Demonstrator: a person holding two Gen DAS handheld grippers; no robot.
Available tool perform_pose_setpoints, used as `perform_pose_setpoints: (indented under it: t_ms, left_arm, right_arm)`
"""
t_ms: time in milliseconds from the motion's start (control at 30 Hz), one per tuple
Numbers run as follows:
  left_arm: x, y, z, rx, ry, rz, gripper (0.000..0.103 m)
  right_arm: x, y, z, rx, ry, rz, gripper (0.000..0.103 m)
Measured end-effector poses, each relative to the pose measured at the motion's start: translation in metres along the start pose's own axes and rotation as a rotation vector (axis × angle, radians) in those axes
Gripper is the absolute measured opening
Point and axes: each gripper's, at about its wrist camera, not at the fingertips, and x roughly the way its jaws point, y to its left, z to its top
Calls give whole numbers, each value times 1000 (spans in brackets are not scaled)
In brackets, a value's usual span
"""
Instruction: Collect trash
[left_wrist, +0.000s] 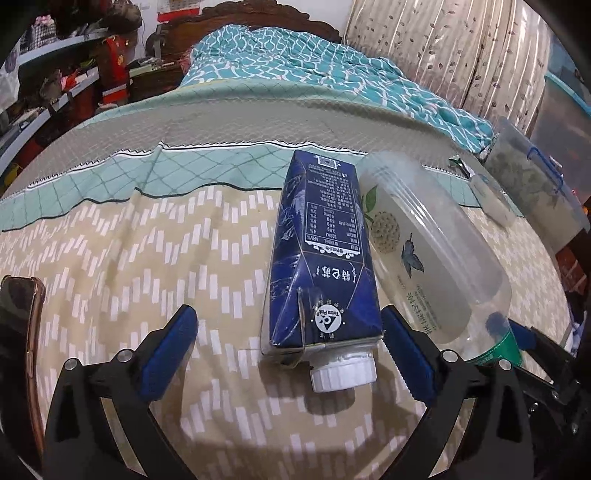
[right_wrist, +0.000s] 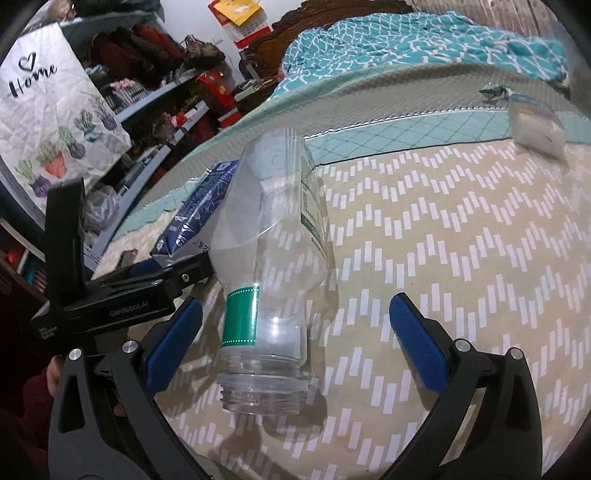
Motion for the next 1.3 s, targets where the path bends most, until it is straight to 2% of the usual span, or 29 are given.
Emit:
perform_pose_setpoints:
  t_ms: [100, 233, 367, 467, 600, 633, 800, 933, 1033, 1067, 1133, 1167, 1300]
  left_arm:
    - [-2, 1, -5, 16, -9, -4, 94]
    - [-2, -6, -9, 84, 12, 40, 94]
    - [-4, -2, -6, 55, 18, 10, 94]
    - [-7, 1, 0, 39, 7, -6, 94]
    - [-5, -9, 8, 89, -18, 13, 93]
    - [-3, -11, 9, 95, -17, 16, 92]
    - [7, -15, 12, 96, 4, 0, 79]
    - [8, -17, 13, 99, 5, 0, 76]
    - [6, -17, 10, 92, 1, 11, 70]
    - [4, -15, 8, 90, -2, 17, 65]
    - [2, -12, 6, 80, -9, 18, 59]
    - [0, -10, 5, 75, -11, 14, 50]
    - [-4, -8, 6, 52, -14, -13, 48]
  right_arm:
    - [-1, -2, 0, 11, -1, 17, 100]
    - [1, 4, 0, -34, 15, -21, 100]
    - [4, 14, -1, -81, 30, -76, 100]
    - [0, 24, 0, -123, 4, -95, 96]
    - [1, 38, 0, -188, -15, -136, 94]
    - [2, 39, 1, -191, -10, -144, 90]
    - [8, 39, 5, -187, 3, -167, 81]
    - [11, 40, 5, -180, 8, -172, 76]
    - [14, 39, 1, -178, 28, -158, 66]
    - [15, 39, 1, -175, 30, -151, 63]
    - [13, 37, 1, -176, 22, -157, 62]
    - [13, 37, 0, -174, 21, -156, 62]
    - [6, 34, -1, -153, -5, -144, 60]
